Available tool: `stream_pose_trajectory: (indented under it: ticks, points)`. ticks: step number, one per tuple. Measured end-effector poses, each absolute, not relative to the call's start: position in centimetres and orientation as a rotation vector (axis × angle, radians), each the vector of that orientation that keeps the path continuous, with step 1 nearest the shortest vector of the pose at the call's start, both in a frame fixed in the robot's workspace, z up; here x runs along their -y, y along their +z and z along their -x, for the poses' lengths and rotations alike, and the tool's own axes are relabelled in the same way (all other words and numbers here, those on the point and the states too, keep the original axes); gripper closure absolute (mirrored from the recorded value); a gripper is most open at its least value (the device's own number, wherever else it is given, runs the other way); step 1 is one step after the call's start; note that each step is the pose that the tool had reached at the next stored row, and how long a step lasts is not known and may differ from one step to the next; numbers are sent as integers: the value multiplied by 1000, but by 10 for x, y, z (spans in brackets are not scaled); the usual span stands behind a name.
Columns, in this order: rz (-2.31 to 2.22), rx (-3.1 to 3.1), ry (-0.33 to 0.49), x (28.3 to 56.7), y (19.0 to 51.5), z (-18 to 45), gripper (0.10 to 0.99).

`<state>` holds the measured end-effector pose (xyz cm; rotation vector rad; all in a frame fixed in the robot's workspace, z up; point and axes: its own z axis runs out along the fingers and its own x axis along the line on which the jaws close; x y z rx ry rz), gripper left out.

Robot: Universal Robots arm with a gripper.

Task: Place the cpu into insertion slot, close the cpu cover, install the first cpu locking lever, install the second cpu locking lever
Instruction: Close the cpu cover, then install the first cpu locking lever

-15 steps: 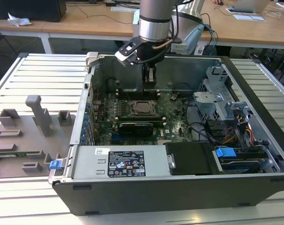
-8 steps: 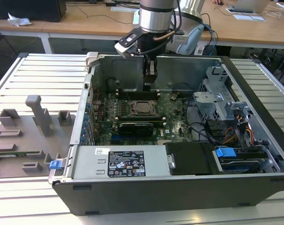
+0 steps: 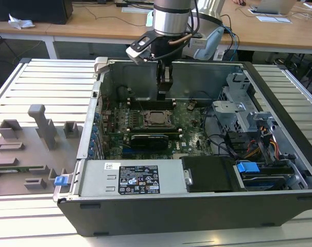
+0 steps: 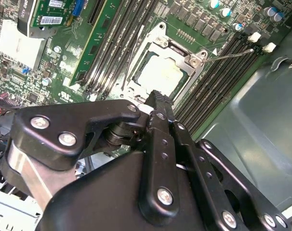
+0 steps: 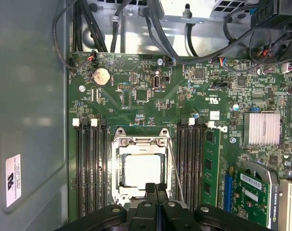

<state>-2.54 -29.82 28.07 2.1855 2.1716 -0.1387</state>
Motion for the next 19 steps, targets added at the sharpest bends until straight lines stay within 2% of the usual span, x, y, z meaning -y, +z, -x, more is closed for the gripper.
stream_pose_trajectory:
  ticks: [6, 19]
  points:
    - [-2180, -2176, -139, 298, 281, 25, 980]
    - [-1609, -2606, -114, 298, 281, 25, 980]
